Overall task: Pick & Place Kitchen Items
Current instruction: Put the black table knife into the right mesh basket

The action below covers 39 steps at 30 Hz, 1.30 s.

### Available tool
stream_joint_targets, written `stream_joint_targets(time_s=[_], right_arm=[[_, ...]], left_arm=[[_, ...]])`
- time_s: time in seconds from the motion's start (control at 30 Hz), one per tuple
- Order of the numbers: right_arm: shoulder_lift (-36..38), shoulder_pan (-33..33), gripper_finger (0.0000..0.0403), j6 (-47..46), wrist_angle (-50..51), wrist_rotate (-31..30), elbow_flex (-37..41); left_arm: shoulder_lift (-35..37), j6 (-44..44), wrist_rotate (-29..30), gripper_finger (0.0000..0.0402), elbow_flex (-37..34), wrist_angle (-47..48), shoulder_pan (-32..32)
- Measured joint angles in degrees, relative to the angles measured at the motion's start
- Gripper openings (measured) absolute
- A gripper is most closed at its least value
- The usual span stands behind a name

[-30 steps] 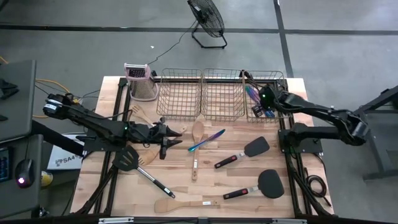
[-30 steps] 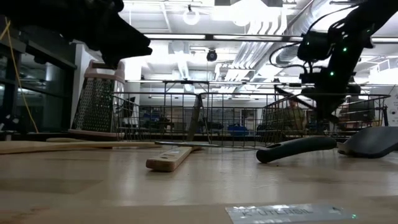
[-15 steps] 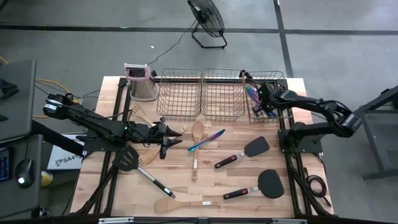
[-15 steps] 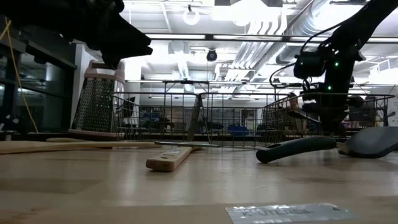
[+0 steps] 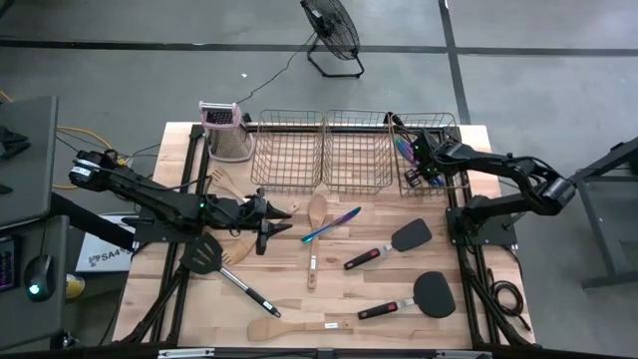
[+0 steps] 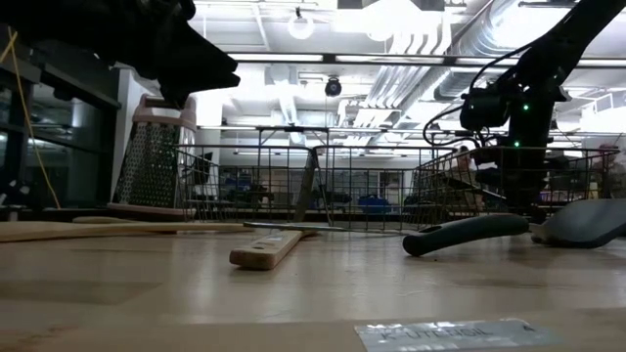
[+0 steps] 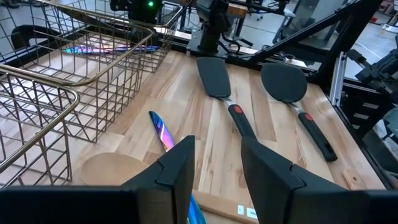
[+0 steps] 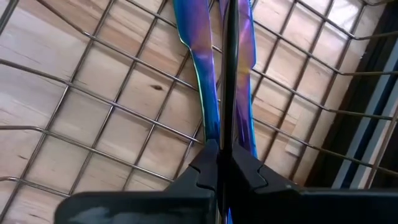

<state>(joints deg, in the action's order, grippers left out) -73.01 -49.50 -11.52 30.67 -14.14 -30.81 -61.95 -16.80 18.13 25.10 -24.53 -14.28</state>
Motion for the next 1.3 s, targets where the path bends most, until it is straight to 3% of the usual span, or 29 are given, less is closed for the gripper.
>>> stream_joint_targets(time_s=[0.87,1.3], right_arm=[[0.0,0.0,0.0014,0.8,0.4,1.1,0.0],[0.0,0.0,0.0075,0.8,0.4,1.2,0.0]], left_arm=[[0.0,0.0,0.0,0.0129,0.0,0.7,0.0],[0.0,-0.6,0.0,0.0129,0.0,0.7,0.0]])
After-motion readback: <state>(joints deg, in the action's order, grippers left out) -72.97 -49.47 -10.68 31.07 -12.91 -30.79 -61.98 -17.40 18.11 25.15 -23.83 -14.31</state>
